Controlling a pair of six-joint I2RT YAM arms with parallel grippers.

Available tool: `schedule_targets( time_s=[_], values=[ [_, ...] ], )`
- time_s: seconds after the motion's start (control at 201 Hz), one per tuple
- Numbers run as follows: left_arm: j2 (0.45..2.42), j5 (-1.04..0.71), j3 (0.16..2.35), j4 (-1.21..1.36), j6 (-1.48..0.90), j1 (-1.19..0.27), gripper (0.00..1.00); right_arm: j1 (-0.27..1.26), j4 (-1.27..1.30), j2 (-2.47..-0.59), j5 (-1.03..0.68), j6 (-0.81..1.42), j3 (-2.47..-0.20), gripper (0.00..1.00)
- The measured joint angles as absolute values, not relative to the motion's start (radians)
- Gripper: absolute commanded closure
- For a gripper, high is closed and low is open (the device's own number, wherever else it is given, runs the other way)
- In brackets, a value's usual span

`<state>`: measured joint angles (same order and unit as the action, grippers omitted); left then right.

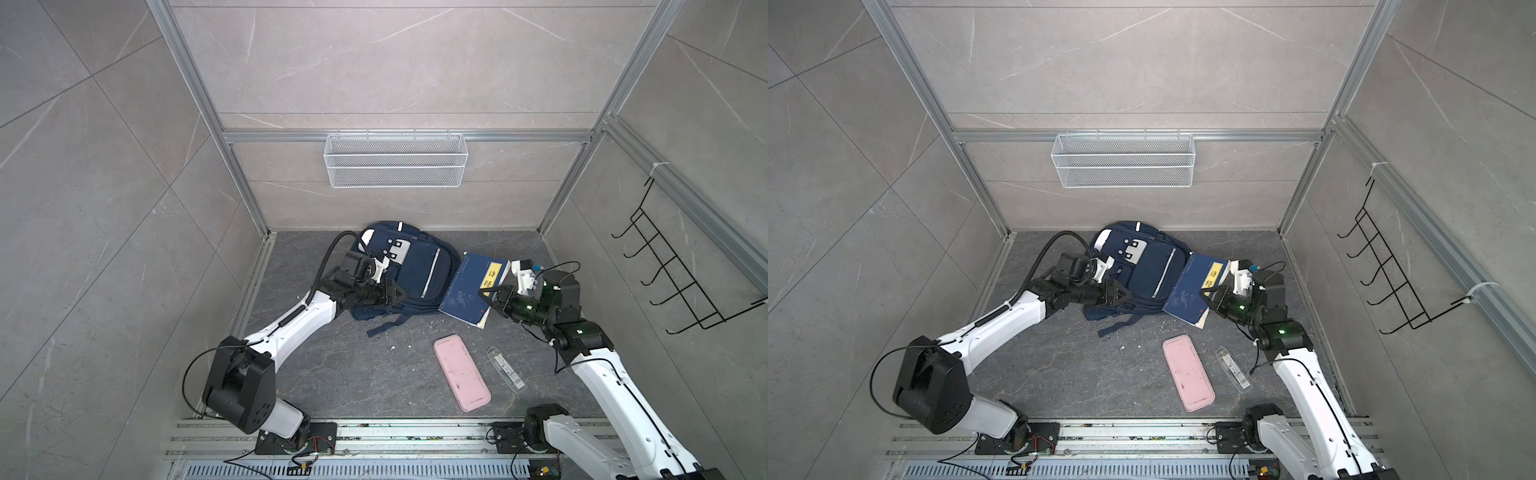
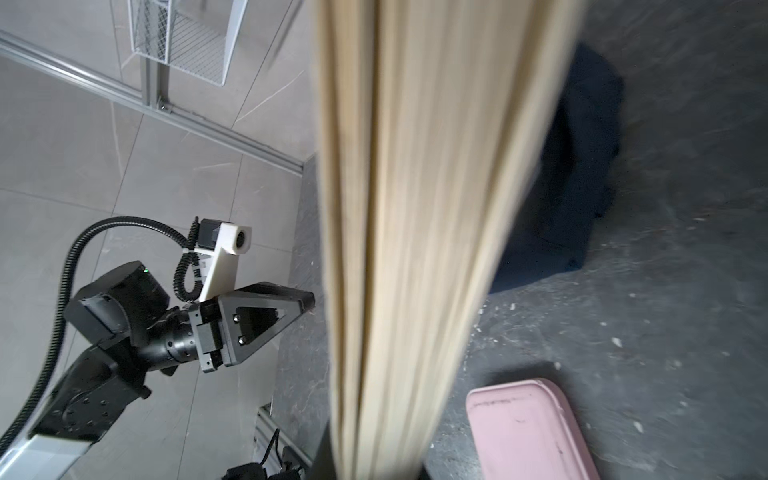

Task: Pack the student bag
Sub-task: 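Open the left gripper off the book while the right gripper holds it upright, then grasp the backpack's main-compartment edge with the left gripper and pull it open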

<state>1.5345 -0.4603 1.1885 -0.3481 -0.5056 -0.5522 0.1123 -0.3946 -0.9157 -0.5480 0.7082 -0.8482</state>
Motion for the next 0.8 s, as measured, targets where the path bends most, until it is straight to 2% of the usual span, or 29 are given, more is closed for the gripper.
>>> schedule_targets(
  time_s=[0.483,0.796],
  values=[
    [2.135,0.076,1.979,-0.775,-0.249,-0.808,0.5,-0.059,-0.607,-0.897,-0.522,0.649,-0.851,1.0],
    [2.351,0.262,2.19,-0.898,-0.143,-0.879,0.49,-0.087,-0.651,-0.87,-0.524,0.612,-0.849,1.0]
  ],
)
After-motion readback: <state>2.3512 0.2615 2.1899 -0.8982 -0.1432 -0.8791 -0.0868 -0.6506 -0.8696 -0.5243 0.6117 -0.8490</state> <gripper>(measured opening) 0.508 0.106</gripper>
